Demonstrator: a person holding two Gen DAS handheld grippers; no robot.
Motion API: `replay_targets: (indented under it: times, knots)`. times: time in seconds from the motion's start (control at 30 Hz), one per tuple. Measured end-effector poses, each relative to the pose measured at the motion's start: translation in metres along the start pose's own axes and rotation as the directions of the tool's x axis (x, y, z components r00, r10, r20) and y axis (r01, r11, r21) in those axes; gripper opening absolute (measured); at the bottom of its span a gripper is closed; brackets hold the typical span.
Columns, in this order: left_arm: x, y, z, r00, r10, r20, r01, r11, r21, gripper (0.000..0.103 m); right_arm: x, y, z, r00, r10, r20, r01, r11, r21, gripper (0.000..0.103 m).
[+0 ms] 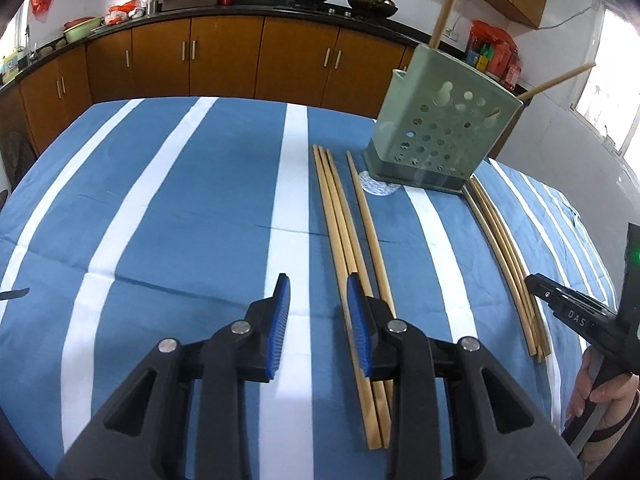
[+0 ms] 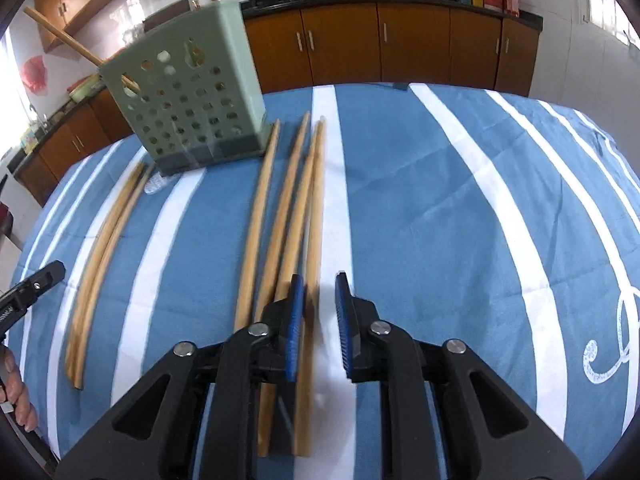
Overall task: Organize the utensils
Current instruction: 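Move the left tool back to the chopsticks while the right tool does too, then close the left tool on a chopstick while the right tool grasps another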
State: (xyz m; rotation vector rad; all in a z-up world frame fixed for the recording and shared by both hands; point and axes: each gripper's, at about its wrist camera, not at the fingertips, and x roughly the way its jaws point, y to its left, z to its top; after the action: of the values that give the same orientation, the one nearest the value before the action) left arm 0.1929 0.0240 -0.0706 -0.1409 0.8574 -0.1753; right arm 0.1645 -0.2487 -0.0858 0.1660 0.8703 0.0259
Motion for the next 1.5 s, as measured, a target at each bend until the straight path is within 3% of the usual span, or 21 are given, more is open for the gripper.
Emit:
replay_targets:
  times: [0.1,0.13,0.4,0.87,0.93,1.27,1.5]
  knots:
    - [0.001,-0.001,-0.001,1.000,-0.001,-0.006,0.001,1.000,0.006,0.029,-0.001,0.002,-0.002,1.000,-0.006,0.000,0.006,1.000,-0.022,0.014]
    - [0.002,-0.001,-0.001,1.000,-0.003,-0.010,0.003,1.000,0.007,0.027,-0.001,0.003,-0.002,0.999,-0.033,0.004,0.033,0.999,-0.034,0.007]
    - [0.006,-0.010,-0.007,0.998,-0.039,-0.043,0.041,0.998,0.042,0.019,-0.001,-0.011,0.001,0.998,-0.060,0.015,0.060,0.998,0.012,0.008]
    - [0.016,-0.019,-0.014,0.997,0.032,-0.069,-0.024,0.994,0.106,0.014,-0.004,-0.007,-0.003,0.999,-0.052,0.014,0.052,0.999,-0.003,0.008]
    - [0.017,-0.016,-0.012,0.997,0.046,-0.067,-0.040,0.995,0.097,0.009,-0.005,-0.005,-0.005,0.998,-0.054,0.019,0.055,0.998,-0.012,0.008]
    - [0.021,0.037,0.009,0.987,0.154,-0.046,-0.155,0.988,-0.018,0.008,0.000,-0.031,0.008,0.993,-0.111,0.029,0.110,0.993,0.034,0.008]
    - [0.020,0.044,0.009,0.987,0.158,-0.030,-0.159,0.987,-0.023,0.010,0.002,-0.035,0.010,0.991,-0.134,0.028,0.133,0.991,0.032,0.008]
